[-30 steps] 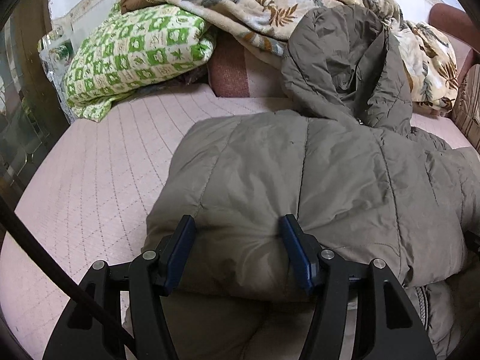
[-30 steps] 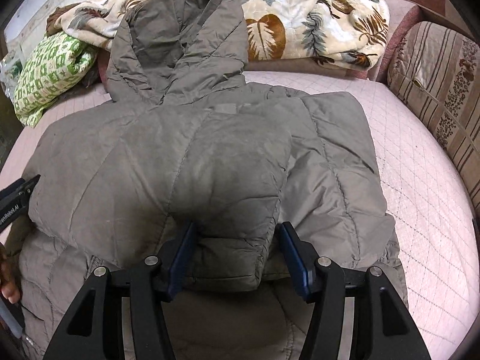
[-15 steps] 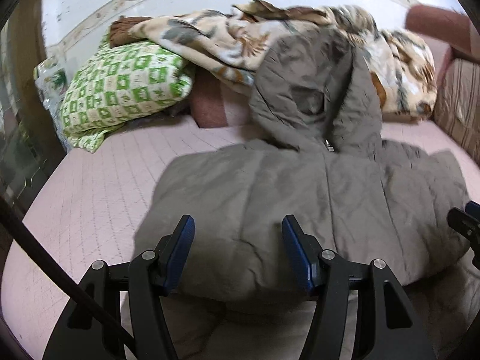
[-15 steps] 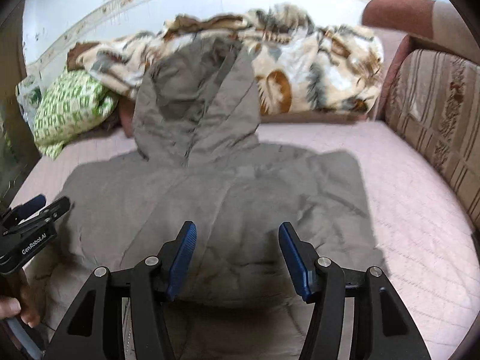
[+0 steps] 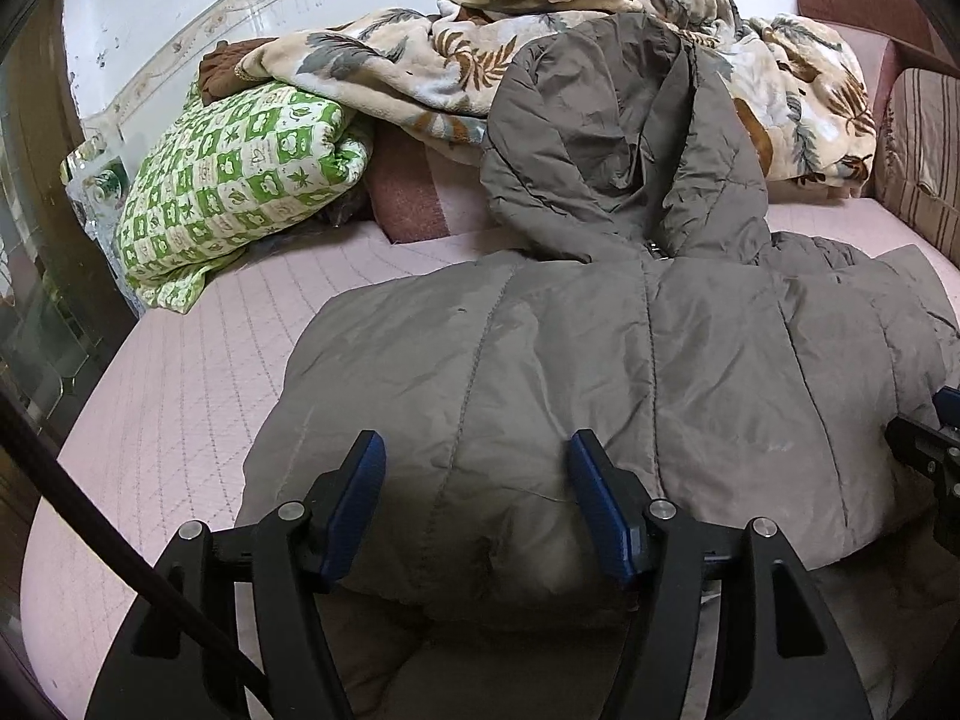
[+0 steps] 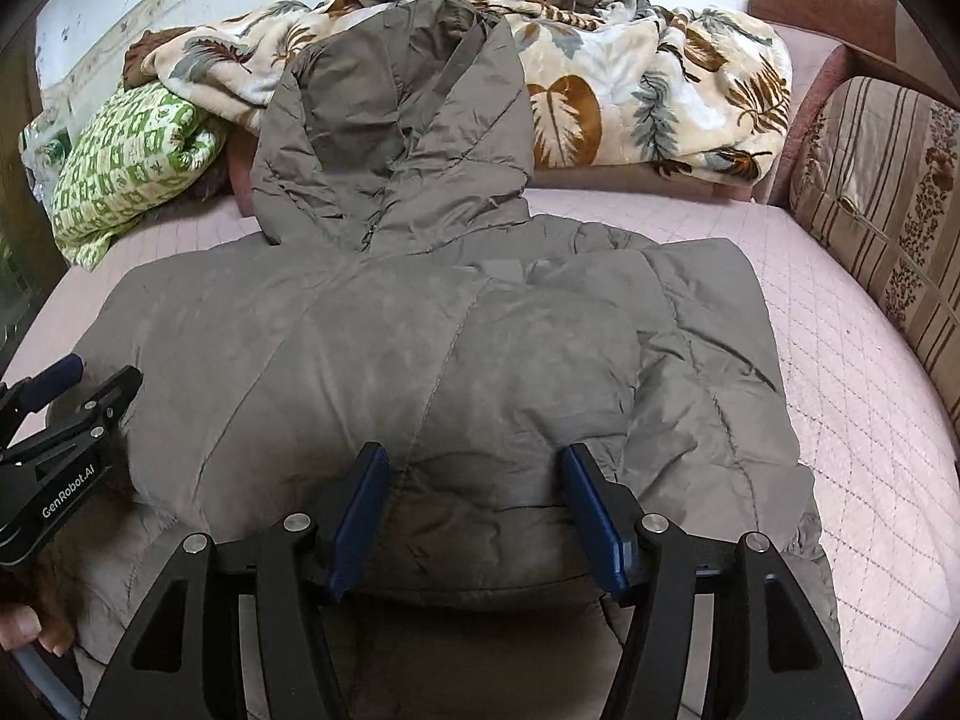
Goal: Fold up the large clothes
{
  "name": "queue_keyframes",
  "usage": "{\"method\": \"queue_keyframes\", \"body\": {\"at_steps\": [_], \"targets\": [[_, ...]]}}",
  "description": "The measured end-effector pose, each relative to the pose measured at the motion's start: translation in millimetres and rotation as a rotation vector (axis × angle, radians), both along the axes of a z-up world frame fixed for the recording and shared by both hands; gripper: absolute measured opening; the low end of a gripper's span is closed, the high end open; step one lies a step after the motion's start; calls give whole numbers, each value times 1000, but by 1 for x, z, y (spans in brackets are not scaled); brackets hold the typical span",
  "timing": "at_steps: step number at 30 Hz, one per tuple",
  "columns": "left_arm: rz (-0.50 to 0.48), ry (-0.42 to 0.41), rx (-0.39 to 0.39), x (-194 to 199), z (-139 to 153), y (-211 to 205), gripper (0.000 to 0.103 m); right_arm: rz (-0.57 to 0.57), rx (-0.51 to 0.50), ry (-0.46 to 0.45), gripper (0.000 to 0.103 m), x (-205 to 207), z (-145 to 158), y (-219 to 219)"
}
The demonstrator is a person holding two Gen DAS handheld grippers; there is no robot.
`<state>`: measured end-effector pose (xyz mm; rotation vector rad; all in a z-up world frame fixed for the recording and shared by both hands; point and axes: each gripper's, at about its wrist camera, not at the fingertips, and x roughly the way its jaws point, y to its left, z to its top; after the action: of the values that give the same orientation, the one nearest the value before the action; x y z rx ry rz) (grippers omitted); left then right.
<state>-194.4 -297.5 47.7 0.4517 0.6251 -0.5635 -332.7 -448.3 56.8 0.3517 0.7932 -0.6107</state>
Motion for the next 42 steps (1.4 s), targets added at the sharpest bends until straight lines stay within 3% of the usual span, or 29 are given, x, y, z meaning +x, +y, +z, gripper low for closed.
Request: {"method": "queue_keyframes", "body": {"at_steps": [22, 30, 35, 42], "targets": [[2, -8, 2, -2, 0, 1, 66, 15, -20, 26, 69, 2, -4, 3], [33, -59, -56, -1, 21, 10, 66, 16, -21, 28, 70, 2, -4, 4], [139, -123, -137, 9, 52, 31, 66, 16, -21, 29, 70, 2, -4, 4], [438, -246, -291, 40, 105, 98, 70, 15, -21, 30, 71, 3, -4, 4]]}}
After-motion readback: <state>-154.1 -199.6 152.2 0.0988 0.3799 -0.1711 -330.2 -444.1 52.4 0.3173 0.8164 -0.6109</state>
